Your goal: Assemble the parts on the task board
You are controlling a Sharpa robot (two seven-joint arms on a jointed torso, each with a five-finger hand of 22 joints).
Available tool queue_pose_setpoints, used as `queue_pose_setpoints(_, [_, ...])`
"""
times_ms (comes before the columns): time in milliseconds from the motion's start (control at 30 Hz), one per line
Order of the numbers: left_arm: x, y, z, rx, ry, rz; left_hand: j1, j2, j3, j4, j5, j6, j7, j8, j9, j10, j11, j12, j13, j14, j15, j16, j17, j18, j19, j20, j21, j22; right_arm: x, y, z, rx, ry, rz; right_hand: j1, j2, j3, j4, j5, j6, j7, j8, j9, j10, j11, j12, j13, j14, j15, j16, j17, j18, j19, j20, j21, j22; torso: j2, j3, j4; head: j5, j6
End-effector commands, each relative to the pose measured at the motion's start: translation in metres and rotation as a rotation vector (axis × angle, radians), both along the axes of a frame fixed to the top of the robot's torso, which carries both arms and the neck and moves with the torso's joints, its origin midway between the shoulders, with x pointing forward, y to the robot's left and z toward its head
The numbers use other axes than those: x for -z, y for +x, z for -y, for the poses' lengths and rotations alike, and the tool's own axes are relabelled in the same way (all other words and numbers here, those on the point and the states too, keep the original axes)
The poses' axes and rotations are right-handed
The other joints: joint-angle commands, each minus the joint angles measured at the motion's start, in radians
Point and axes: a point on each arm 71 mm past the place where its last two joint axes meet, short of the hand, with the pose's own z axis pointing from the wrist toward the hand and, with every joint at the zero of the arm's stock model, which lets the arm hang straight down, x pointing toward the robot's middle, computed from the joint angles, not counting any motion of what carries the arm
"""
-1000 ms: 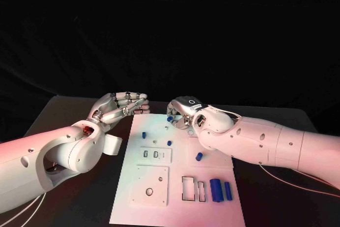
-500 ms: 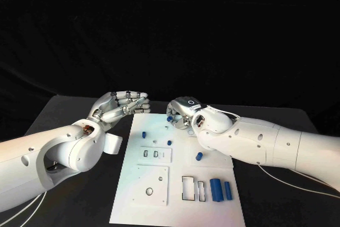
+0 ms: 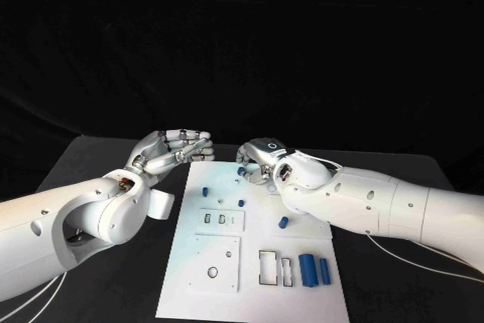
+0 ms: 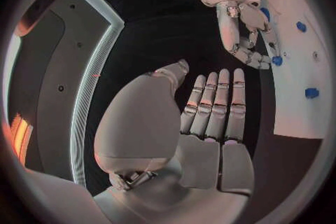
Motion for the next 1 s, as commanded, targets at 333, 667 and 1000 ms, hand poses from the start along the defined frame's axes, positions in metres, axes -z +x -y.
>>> queue_pose_setpoints(333, [-0.001,0.001,-0.001,0.015,-0.002,0.005,0.007,-0.006,0.006,0.002,-0.003,-0.008,0.036,-0.004,-0.001,0.0,0.009,-0.007,0.0,0.001,0.007,-0.006,0.001,0.006,0.008,0.002,-0.004,-0.001,-0.004,-0.011,0.03,0.012,0.056,-0.006,0.012,0.002,-0.038,0.003,-0.002,0.011,0.003,-0.013,0.002,0.003,-0.002,0.021,0.0,0.007,0.007,-0.003,-0.005,0.002,-0.002,0.003,-0.006,0.005,-0.004,0.0052,-0.0057,0.004,0.005])
queue_pose_setpoints(667, [0.0,0.003,-0.007,0.001,-0.002,0.001,0.006,-0.006,0.006,0.001,-0.004,-0.008,0.036,-0.004,-0.001,0.0,0.009,-0.008,0.0,0.001,0.008,-0.006,0.001,0.006,0.008,0.002,-0.004,-0.001,-0.016,-0.023,0.099,0.154,0.254,-0.213,-0.001,-0.011,-0.121,0.006,-0.015,0.01,-0.017,-0.026,0.014,0.234,-0.05,0.214,0.116,0.023,-0.029,0.031,0.048,-0.008,0.03,-0.026,0.021,0.053,-0.019,0.0176,-0.0252,-0.001,0.008])
queue_pose_setpoints(1000, [0.002,0.006,-0.01,-0.004,-0.001,-0.001,0.006,-0.006,0.006,0.001,-0.004,-0.008,0.036,-0.004,-0.001,0.0,0.009,-0.008,0.0,0.001,0.008,-0.006,0.001,0.006,0.008,0.002,-0.004,-0.001,-0.01,-0.018,0.146,0.27,0.27,-0.361,0.087,0.046,-0.4,0.118,0.002,-0.1,-0.006,0.066,0.094,0.202,-0.032,1.208,1.058,0.079,-0.014,0.184,0.359,-0.032,0.099,-0.016,0.088,0.17,-0.026,0.0276,-0.0312,-0.002,0.007])
